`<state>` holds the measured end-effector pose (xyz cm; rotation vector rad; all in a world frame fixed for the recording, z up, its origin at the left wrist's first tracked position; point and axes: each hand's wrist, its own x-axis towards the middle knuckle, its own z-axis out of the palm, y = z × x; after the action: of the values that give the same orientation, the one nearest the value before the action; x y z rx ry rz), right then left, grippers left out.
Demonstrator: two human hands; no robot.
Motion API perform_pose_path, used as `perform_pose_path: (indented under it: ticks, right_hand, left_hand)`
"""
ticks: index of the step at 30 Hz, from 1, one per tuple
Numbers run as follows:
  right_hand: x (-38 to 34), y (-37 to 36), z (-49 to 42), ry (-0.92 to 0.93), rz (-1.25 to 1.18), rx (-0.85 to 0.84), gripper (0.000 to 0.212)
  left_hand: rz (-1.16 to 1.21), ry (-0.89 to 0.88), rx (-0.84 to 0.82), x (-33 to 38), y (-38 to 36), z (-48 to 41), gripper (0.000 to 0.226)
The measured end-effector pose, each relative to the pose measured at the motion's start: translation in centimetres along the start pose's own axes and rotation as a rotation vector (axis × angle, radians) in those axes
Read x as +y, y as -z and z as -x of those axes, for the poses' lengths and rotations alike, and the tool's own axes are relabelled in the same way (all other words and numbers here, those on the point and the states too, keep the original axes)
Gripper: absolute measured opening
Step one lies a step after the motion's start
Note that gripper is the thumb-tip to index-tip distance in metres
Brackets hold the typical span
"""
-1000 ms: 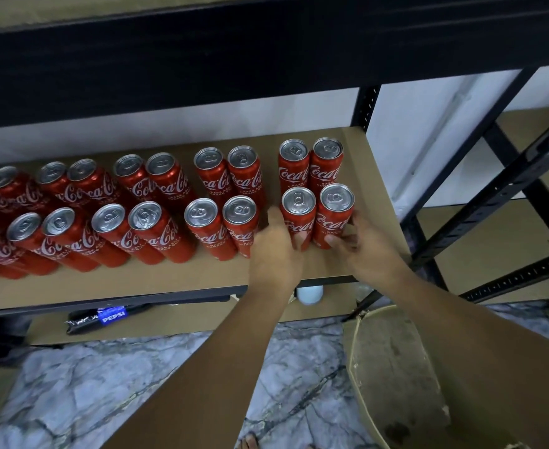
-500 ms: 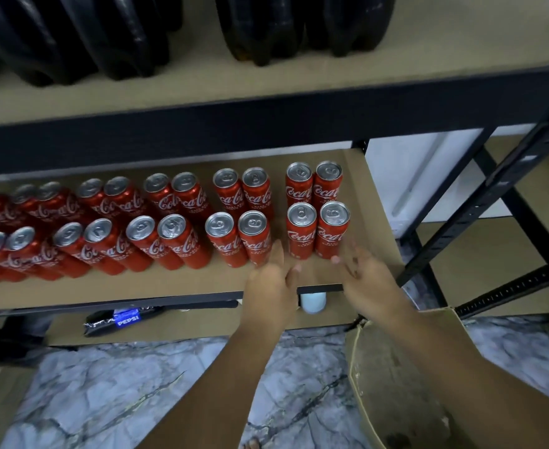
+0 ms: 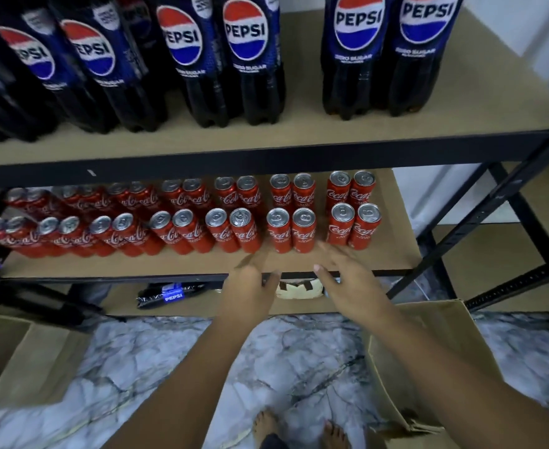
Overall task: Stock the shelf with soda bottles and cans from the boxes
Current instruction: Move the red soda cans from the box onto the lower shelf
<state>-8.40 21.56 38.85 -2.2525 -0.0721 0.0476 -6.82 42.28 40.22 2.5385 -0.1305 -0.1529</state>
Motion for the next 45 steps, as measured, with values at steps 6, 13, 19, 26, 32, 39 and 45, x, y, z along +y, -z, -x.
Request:
perform_pose_path:
  ticks: [6,13,19,26,32,39,45]
  right_hand:
    - [0.4,-3.2,-5.3,-0.237,-0.014,0.079,0.051]
    - [2.3,-8.0,-9.9,-0.403,-0.099,0.177,0.056]
    - [3.1,-9.1,-11.5,-0.47,-0.133,0.289,0.058]
    - [3.0,-9.3,-11.8,-0.499,-0.238,0.304,0.061]
    - [2.3,-8.4,-10.3,-0.422,-0.17,0.222,0.065]
    - [0.2,-6.3,-4.7,-0.237,-0.021,0.099,0.038]
    - [-2.2,-4.5,-0.2,-0.099,0.124,-0.094,0.047]
  left_hand:
    - [0.12,0.069,-0.087,-3.0,-1.5,-6.1,0.061]
    - [0.373,0.031,-0.114,-4.9,-5.3,-11.1,0.081]
    - [0.328,0.036,-0.079,-5.5,-6.0,-13.1,0.062]
    - [0.323,0.022,-0.09,-5.7,-5.8,-13.3,0.065]
    - [0.306,-0.036,-0.128,-6.1,-5.3,-12.3,0.074]
    - [0.164,-0.053,-0.142,-5.6,-2.6,-7.8,0.07]
    - [0.025,-0.005,-0.176,-5.3,1.0,-1.4,0.058]
